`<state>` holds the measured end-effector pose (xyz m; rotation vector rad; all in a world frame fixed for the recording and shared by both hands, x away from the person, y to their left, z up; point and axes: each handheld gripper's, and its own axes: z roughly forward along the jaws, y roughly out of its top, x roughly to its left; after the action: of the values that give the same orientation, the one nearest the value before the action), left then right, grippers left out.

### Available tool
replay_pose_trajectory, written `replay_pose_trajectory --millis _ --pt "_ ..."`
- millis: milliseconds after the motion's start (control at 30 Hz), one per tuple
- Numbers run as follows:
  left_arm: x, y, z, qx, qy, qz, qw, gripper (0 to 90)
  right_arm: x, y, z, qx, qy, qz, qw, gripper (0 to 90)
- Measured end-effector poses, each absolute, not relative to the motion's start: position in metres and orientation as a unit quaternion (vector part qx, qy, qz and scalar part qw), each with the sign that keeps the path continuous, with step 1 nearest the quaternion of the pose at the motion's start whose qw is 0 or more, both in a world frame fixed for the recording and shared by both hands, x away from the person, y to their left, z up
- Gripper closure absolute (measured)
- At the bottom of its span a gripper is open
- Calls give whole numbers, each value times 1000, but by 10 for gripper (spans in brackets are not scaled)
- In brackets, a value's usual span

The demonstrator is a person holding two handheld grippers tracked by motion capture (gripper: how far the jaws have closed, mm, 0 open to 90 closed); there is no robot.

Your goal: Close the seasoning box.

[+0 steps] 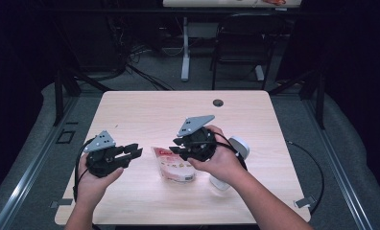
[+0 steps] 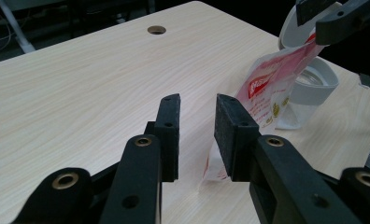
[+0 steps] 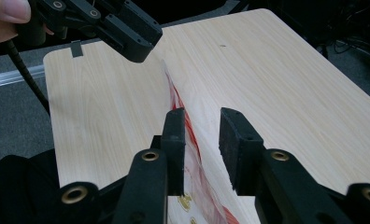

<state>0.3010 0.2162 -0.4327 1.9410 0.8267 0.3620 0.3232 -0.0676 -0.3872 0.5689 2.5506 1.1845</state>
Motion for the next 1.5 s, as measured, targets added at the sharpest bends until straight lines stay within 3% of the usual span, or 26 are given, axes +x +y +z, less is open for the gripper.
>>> replay_pose_trajectory --millis 1500 --pt "304 221 -436 793 347 145 480 713 340 -18 -402 166 918 340 122 754"
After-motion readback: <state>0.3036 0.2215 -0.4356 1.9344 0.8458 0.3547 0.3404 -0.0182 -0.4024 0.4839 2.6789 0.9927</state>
